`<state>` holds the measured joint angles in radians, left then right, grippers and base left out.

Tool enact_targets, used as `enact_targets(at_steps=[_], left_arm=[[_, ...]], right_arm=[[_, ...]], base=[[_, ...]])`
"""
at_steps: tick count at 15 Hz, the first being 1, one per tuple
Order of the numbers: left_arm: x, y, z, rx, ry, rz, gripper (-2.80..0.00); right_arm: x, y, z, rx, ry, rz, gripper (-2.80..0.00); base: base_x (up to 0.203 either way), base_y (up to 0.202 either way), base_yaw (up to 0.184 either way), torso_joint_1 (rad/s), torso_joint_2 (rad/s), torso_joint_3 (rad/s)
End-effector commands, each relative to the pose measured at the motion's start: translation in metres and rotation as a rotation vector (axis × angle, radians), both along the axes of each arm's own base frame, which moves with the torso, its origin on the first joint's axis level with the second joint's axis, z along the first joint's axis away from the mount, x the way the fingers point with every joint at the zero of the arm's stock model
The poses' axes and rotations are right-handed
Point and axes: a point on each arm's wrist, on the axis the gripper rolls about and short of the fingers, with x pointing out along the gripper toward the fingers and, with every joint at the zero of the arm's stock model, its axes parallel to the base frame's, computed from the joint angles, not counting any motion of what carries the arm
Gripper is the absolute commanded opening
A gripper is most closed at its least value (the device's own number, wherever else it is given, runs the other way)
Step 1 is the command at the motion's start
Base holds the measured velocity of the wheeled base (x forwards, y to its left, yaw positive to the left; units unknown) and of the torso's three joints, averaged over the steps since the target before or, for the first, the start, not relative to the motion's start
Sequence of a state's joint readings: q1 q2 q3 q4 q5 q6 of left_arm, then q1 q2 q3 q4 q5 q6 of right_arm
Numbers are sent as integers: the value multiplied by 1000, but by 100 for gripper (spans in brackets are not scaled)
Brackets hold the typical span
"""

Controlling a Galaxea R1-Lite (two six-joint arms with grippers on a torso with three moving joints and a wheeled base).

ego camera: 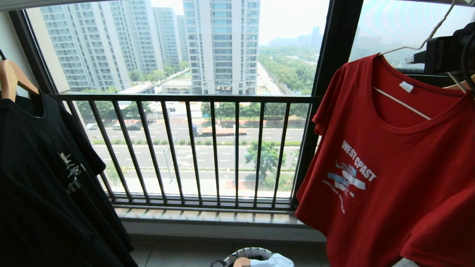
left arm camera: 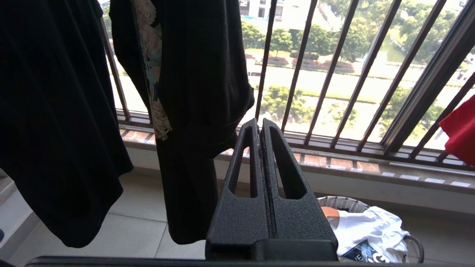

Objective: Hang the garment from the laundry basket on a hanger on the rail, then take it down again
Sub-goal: Take the clothes off the clothes rack

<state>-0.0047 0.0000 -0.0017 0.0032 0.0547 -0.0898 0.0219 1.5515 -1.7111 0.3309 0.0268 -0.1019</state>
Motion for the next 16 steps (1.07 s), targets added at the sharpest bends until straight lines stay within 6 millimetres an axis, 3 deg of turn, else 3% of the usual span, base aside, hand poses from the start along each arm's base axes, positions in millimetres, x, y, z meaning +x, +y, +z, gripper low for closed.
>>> enact_targets(at_steps=[1,5,16], left_arm=[[0,0,0,-1,2,1,-280],[0,0,0,-1,2,1,-280],[0,0,0,-1,2,1,-280]], right_arm=[[-9,0,5,0,-23,2,-280],[-14,0,-3,7,5,1,-280],[-24,3,2,51,-13,15,-280]], base=[[0,0,0,0,0,0],[0,0,0,0,0,0],[0,0,0,0,0,0]])
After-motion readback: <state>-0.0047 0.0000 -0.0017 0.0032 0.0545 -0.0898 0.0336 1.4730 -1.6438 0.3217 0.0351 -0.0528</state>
